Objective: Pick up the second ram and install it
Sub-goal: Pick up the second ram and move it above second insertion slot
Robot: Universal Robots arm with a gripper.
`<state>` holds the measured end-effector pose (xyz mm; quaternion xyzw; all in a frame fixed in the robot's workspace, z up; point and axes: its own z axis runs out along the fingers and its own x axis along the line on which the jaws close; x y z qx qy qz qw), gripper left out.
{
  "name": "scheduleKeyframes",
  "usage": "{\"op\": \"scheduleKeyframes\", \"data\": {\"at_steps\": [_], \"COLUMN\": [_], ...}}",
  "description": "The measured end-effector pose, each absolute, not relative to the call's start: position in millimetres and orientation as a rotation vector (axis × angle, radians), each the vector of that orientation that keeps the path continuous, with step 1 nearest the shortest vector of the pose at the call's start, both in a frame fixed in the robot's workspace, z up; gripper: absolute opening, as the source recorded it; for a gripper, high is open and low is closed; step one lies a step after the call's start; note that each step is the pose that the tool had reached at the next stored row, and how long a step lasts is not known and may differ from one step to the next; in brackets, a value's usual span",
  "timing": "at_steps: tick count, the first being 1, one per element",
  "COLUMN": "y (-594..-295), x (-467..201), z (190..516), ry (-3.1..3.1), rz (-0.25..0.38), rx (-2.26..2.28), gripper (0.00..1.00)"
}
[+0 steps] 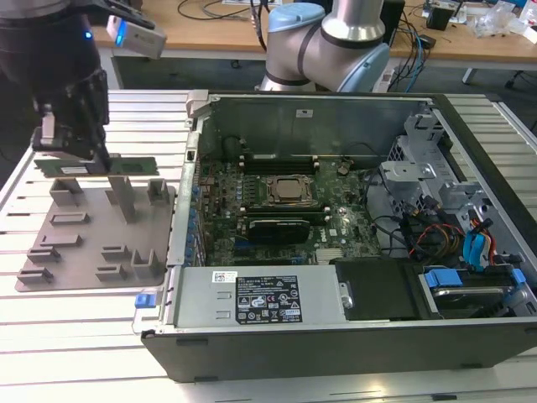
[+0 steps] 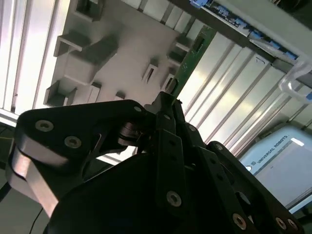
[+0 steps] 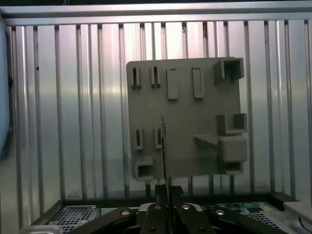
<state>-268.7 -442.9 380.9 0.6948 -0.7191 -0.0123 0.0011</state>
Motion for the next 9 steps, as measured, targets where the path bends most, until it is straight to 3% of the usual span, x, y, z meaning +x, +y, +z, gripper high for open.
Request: {"op": "scheduleKeyframes", "data": {"at_steps": [9], "y": [-443], "x": [-212], "z": [381], "ry": [-2.256], "rz": [-0.042], "rx": [2.179], "gripper": [0.14]}}
